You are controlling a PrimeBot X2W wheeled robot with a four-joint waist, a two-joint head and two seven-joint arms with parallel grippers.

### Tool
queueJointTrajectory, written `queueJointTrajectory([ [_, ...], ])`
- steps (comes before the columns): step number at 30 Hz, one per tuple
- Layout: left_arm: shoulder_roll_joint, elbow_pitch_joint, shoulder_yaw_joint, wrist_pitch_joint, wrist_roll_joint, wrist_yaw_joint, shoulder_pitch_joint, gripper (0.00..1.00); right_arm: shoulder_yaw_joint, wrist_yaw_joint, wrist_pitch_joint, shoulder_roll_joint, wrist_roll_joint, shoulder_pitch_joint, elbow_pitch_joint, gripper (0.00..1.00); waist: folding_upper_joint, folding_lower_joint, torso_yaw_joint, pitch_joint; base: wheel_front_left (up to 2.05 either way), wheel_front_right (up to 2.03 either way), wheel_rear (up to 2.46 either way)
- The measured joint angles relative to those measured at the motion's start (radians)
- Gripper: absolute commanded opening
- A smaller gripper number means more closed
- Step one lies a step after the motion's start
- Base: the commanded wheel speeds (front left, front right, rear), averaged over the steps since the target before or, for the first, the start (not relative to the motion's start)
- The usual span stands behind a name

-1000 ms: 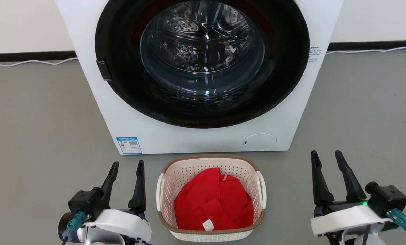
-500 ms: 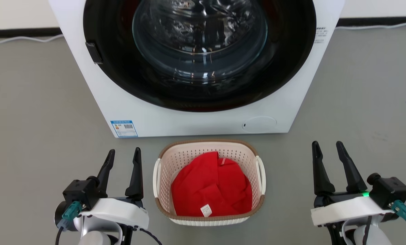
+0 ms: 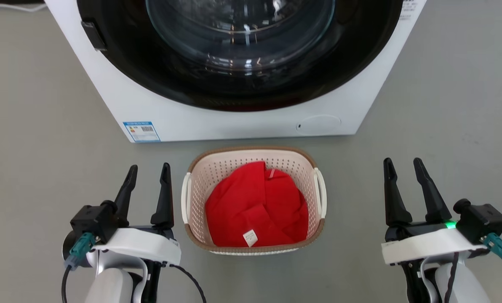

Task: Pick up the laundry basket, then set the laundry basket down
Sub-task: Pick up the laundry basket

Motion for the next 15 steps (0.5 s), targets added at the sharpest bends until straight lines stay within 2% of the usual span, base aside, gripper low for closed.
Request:
queueJointTrajectory([
  [15,-0.001,0.036,0.032,0.0,0.018,-0.025,-0.097,1.0,0.016,0.0,0.0,0.0,0.01,-0.089,0.023,1.0,0.0,0.0,-0.021,0.146,0.0,0.0,0.0],
])
